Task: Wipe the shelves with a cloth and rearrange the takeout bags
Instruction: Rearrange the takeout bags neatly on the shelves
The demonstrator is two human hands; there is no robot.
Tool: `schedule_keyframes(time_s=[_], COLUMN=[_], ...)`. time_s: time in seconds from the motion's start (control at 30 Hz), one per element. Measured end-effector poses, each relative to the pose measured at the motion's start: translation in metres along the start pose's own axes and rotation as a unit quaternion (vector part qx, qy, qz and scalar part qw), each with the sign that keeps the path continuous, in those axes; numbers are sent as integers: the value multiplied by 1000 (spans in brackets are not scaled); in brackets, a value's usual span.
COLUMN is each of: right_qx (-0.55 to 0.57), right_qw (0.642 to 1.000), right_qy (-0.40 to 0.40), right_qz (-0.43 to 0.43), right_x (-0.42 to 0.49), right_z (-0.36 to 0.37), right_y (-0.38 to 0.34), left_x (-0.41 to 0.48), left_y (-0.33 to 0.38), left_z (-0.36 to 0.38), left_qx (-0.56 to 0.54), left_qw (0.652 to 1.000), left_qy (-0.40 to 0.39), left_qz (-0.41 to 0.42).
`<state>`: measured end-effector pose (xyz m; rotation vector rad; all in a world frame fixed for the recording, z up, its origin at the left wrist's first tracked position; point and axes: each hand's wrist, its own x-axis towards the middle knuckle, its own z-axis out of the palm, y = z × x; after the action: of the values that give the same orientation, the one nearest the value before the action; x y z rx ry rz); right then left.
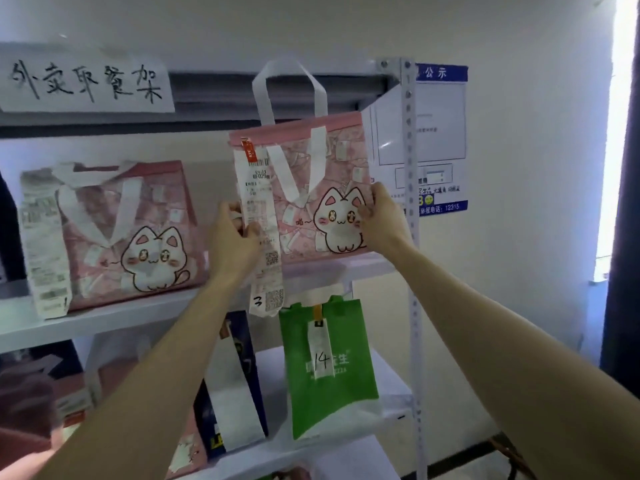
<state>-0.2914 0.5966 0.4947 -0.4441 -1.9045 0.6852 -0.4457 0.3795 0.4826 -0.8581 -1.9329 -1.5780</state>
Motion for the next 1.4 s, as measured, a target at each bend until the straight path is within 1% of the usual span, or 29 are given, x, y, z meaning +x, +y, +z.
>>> schedule_keyframes(time_s=[0.1, 0.17, 0.23, 0.27, 0.43, 0.5, 0.6, 0.67, 0.7, 0.73, 0.8, 0.83, 0.87, 0.93, 1.0, 1.07, 1.13, 1.2, 1.23, 1.27, 1.3, 1.33, 1.4], right_qx=[23, 32, 45, 41, 23, 26, 59, 109, 121, 108, 63, 66, 84, 123, 153, 175, 166, 141, 131, 124, 119, 118, 138], right_qw=[1000, 998, 996, 996, 999, 999, 996, 990, 990, 993, 994, 989, 985, 977, 968, 962, 964, 967, 969, 971, 972, 972, 969], right_qy=[-17, -48, -70, -70, -44, -43, -71, -83, -67, -23, 86, 119, 130, 106, 64, 2, -73, -133, -153, -168, -182, -195, -207], right_qz=[2, 18, 35, 33, -9, -15, -5, 25, 34, 29, -19, -52, -82, -141, -188, -207, -195, -165, -143, -117, -87, -54, 11], right_x=[24, 23, 14, 10, 5, 5, 5, 3, 0, -3, -10, -14, -18, -26, -40, -57, -72, -81, -82, -82, -80, -78, -73], right_z=[17, 33, 47, 52, 61, 58, 50, 42, 37, 33, 28, 26, 26, 35, 53, 80, 115, 150, 166, 182, 197, 210, 232], right_y=[26, 53, 83, 96, 112, 111, 108, 103, 99, 93, 76, 62, 43, 1, -44, -83, -111, -130, -136, -141, -144, -147, -153], left_x=[7, 0, -9, -10, -8, -11, -13, -13, -14, -16, -21, -24, -27, -30, -30, -28, -26, -25, -23, -20, -16, -10, 3], left_y=[-17, -36, -52, -57, -60, -58, -54, -51, -49, -47, -48, -50, -52, -57, -62, -67, -76, -91, -100, -111, -122, -133, -149], left_z=[26, 38, 44, 45, 44, 44, 46, 44, 42, 38, 23, 13, 2, -26, -57, -90, -121, -153, -169, -186, -203, -220, -248], left_qx=[8, 45, 91, 103, 86, 100, 141, 130, 110, 94, 87, 90, 97, 119, 137, 137, 151, 195, 213, 219, 213, 196, 134], left_qw=[999, 996, 990, 989, 991, 991, 988, 990, 992, 994, 996, 996, 994, 990, 986, 979, 960, 927, 913, 908, 915, 931, 966], left_qy=[-17, -61, -94, -98, -89, -81, -57, -51, -51, -44, -6, 17, 35, 54, 78, 133, 221, 314, 344, 356, 343, 309, 206], left_qz=[-38, -55, -46, -40, -40, -36, -14, -18, -25, -26, -2, 13, 26, 45, 61, 70, 75, 66, 52, 32, 8, -21, -87])
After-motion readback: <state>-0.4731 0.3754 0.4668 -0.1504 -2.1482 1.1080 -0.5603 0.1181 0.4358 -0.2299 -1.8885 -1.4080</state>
